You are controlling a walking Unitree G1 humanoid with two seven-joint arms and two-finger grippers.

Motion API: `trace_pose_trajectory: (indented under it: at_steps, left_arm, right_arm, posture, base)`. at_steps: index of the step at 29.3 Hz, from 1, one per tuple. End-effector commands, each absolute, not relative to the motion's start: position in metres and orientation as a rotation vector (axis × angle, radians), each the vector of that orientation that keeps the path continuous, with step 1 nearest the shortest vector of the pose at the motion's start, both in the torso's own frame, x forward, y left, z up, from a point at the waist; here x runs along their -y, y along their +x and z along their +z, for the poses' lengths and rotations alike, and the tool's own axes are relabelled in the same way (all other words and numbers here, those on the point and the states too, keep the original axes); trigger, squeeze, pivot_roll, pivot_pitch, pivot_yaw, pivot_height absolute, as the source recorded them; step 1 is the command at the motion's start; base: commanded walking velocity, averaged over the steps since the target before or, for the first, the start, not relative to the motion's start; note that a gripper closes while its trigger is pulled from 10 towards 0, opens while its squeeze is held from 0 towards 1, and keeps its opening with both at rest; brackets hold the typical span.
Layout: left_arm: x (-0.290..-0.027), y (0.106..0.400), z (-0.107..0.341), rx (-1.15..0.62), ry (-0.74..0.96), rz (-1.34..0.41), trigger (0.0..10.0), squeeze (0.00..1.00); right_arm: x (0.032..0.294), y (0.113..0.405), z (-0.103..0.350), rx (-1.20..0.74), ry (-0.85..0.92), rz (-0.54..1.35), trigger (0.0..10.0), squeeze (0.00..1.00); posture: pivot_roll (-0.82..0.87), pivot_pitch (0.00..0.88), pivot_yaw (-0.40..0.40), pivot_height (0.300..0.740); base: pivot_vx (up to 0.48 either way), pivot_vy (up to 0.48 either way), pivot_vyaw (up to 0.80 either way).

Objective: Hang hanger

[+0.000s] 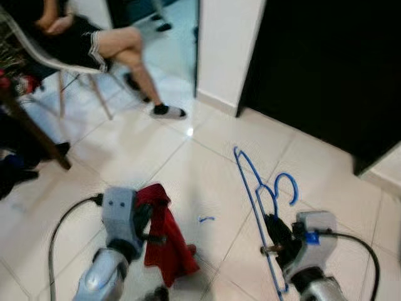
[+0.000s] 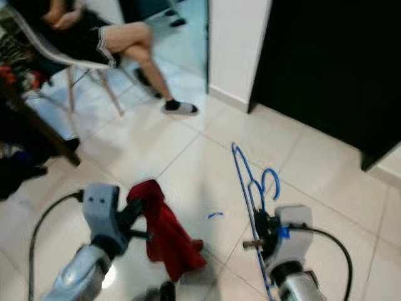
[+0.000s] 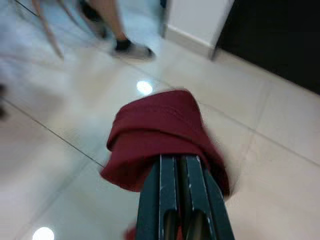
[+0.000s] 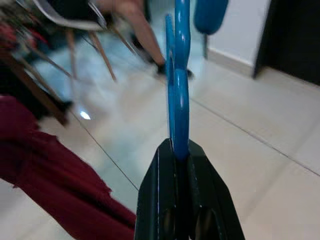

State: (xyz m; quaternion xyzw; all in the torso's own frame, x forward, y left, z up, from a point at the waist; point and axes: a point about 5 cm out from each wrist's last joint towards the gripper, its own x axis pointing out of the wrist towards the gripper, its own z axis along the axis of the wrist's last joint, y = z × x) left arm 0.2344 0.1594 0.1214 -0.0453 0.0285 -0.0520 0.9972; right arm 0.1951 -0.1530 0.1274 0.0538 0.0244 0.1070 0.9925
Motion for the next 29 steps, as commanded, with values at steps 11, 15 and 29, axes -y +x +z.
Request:
trace_pose_trajectory:
  at_steps: [11,15,29]
  left_arm:
    - [-0.193,0.261,0.168,0.129,-0.057,0.056,10.0,0.0]
    - [-0.193,0.262,0.172,0.142,-0.052,0.058,10.0,0.0]
    - [-0.206,0.285,0.232,0.339,0.013,0.121,10.0,0.0]
  right_arm:
    - [0.155,0.199,0.124,-0.072,0.025,0.278,10.0,0.0]
    - [0.155,0.199,0.124,-0.071,0.025,0.282,10.0,0.0]
    - [0.153,0.204,0.121,-0.068,0.014,0.303,10.0,0.0]
  posture:
    - [0.03,0.2,-0.055,0.74]
    - [0.03,0.199,-0.054,0.74]
    - [0.04,0.17,-0.049,0.74]
  base:
    - [0.48,0.0,0.29]
    - [0.48,0.0,0.8]
    - [0.48,0.0,0.8]
